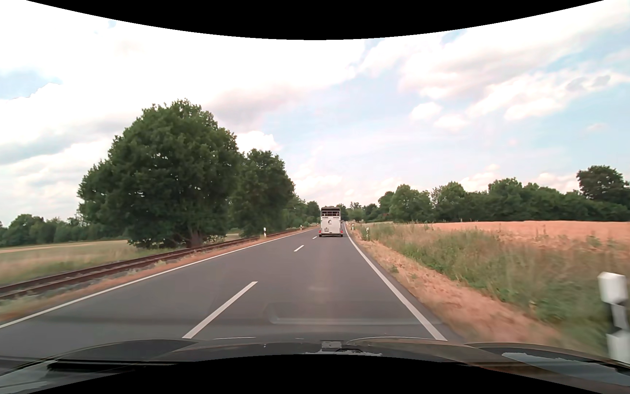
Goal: Follow the waypoints while adhering to traffic rules and regulations
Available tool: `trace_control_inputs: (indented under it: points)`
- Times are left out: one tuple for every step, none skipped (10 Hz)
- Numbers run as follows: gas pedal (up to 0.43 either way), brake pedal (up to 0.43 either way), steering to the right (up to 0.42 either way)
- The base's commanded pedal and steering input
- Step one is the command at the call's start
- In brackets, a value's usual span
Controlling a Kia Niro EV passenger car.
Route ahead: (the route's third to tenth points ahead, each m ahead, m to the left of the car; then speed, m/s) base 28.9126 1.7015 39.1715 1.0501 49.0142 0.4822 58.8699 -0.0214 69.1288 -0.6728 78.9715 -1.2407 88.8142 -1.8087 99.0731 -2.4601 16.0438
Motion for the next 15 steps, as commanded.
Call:
trace_control_inputs:
  points:
    - [0.169, 0.000, 0.011]
    - [0.169, 0.000, 0.012]
    - [0.169, 0.000, 0.011]
    - [0.169, 0.000, 0.010]
    - [0.169, 0.000, 0.009]
    - [0.169, 0.000, 0.009]
    - [0.169, 0.000, 0.008]
    - [0.169, 0.000, 0.005]
    - [0.169, 0.000, 0.004]
    - [0.169, 0.000, 0.003]
    - [0.169, 0.000, 0.001]
    - [0.169, 0.000, 0.000]
    - [0.169, 0.000, 0.000]
    - [0.169, 0.000, 0.000]
    - [0.169, 0.000, 0.000]
